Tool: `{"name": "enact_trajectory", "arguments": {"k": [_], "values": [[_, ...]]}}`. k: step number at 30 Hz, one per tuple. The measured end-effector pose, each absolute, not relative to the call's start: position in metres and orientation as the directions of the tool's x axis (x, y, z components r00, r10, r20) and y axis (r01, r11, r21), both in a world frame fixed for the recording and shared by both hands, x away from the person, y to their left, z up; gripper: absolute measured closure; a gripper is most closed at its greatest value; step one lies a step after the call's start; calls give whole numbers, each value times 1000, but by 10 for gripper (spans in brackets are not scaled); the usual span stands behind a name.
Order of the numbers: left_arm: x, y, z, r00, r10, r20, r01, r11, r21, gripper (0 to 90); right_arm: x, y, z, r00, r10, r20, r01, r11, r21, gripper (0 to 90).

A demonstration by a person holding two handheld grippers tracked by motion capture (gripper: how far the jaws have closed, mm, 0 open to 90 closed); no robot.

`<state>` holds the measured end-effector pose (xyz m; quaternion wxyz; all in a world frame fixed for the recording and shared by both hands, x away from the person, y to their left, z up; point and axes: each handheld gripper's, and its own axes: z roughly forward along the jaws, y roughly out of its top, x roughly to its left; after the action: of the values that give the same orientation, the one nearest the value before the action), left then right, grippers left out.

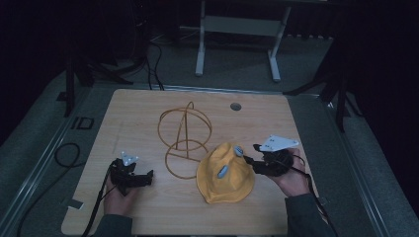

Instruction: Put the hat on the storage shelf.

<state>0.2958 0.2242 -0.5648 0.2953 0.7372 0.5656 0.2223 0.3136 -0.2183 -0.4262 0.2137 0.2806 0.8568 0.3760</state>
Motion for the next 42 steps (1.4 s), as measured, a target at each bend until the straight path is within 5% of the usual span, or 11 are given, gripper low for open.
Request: {"name": "enact_trajectory", "arguments": {"k": [42], "values": [[296, 224, -565, 260, 966, -9, 703, -183, 688, 8, 334, -175, -433, -793, 610, -14, 382, 513, 769, 208]]}}
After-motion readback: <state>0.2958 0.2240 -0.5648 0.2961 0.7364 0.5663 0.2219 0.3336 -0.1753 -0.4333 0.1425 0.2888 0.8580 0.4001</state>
